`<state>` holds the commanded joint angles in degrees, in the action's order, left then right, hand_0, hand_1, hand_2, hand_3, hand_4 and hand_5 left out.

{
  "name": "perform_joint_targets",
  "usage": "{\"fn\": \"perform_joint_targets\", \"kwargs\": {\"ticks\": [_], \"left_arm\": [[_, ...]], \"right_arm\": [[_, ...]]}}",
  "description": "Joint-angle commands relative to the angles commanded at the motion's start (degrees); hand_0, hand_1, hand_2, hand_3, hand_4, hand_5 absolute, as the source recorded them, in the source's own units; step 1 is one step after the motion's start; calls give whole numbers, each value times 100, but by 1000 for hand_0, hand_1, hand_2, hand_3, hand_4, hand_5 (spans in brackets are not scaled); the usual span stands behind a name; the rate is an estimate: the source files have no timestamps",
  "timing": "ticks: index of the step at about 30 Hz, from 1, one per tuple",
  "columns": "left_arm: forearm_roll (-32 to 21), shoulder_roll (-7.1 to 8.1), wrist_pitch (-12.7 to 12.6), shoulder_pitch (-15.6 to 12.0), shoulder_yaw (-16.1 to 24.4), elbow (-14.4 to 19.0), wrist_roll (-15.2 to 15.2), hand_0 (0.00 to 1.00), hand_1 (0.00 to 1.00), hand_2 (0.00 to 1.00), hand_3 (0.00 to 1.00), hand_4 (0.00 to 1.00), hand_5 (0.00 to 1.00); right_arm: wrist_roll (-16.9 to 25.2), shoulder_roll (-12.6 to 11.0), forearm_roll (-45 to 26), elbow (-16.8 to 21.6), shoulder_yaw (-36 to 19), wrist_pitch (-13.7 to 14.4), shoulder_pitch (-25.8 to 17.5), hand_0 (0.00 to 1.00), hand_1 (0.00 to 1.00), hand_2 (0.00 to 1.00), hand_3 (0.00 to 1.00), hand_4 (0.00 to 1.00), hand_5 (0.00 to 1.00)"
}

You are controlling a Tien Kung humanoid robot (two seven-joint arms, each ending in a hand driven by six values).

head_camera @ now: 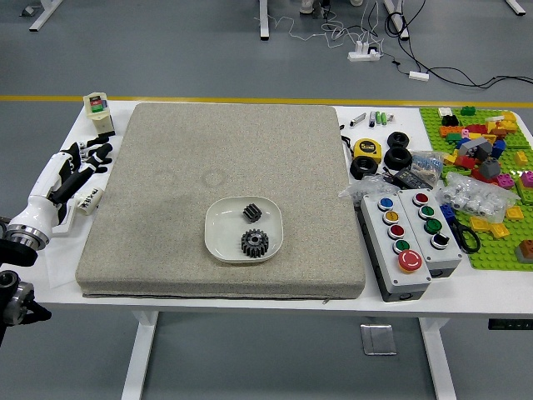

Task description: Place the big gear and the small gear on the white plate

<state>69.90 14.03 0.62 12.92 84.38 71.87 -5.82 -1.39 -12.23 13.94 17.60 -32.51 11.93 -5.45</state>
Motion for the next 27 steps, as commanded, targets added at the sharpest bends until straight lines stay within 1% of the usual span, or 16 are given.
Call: {"fn": "perform_joint_targets", "kwargs": {"ticks": [2,3,8,15,27], "left_arm": [[-521,-7,40,-53,37,48,-48,749,781,835,823,956,928],[-1006,-9,62,-88,60,74,-79,767,800,853,837,961,994],[-1662,-18,78,-154,89,100,-95,767,800,853,837,961,994],[-1712,-58,78,-231,126,105,-126,771,803,853,846,962,998],[-1734,-33,65,-216,133,138,-146,778,809,859,847,962,998]], "right_arm": [[4,4,-7,-8,17,0,-2,778,811,847,814,958,800],[9,8,-19,-16,33,-1,-3,778,812,847,811,958,801],[16,14,-35,-28,61,0,-8,778,812,847,811,958,801],[21,15,-62,-45,117,-6,-3,777,812,847,811,958,801],[29,13,-61,-45,107,-12,9,775,812,848,810,957,804]]}}
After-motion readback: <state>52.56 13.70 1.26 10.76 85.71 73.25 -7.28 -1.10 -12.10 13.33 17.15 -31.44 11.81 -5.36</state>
